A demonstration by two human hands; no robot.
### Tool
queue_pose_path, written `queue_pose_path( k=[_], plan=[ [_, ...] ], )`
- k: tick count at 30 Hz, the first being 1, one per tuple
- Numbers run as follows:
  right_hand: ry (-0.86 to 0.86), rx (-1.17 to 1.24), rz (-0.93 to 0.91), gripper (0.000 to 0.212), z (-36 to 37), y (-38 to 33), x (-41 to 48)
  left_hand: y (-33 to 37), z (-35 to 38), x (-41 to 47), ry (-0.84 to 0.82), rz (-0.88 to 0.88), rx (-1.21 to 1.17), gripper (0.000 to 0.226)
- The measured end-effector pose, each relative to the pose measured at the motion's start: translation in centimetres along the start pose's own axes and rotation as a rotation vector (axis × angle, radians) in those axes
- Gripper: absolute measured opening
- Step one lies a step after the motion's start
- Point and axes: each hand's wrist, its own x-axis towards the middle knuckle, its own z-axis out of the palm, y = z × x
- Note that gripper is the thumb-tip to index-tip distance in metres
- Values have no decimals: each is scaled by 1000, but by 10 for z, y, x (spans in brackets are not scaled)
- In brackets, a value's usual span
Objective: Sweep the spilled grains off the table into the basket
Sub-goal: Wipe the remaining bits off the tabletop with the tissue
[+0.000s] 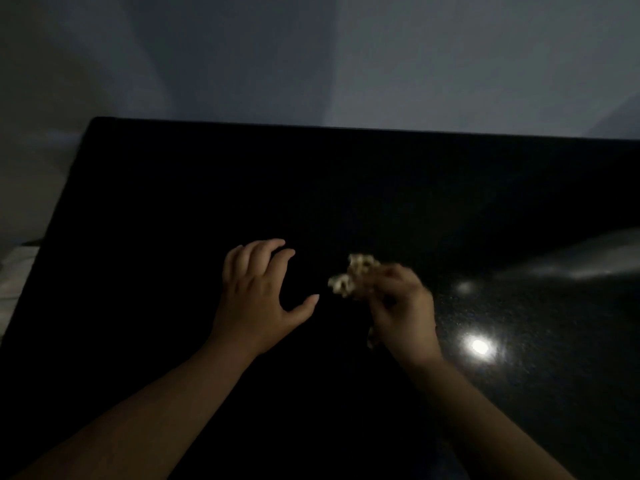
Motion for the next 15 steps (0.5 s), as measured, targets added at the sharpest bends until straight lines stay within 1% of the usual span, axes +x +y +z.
queue_pose_path(
  k=[2, 4, 5, 7, 9, 10, 12, 13, 15],
  plan=[
    [-76, 66, 0, 21, -11, -2, -31, 0, -1, 0, 6, 8, 5, 72],
    [-74, 132, 90, 19, -21, -2, -47, 1, -1, 0, 11, 9, 0, 72],
    [-34, 150, 133, 20, -24, -2, -47, 1, -1, 0, 13, 4, -3, 72],
    [111, 132, 193, 19, -29, 3, -35, 2, -2, -1, 17, 0, -6, 73],
    [288, 39, 242, 16, -32, 12, -7, 2, -2, -1, 27, 6, -11, 73],
    [350, -1, 287, 13, -31, 19, 9, 2, -2, -1, 34, 10, -14, 74],
    [404, -37, 400, 16, -23, 24, 34, 2, -1, -2, 39, 12, -21, 75],
    [414, -64, 398, 19, -15, 23, 38, 2, -1, -2, 35, 10, -23, 75],
    [356, -101, 288, 24, -1, 13, 28, 1, -1, -2, 20, 15, -10, 78]
  ],
)
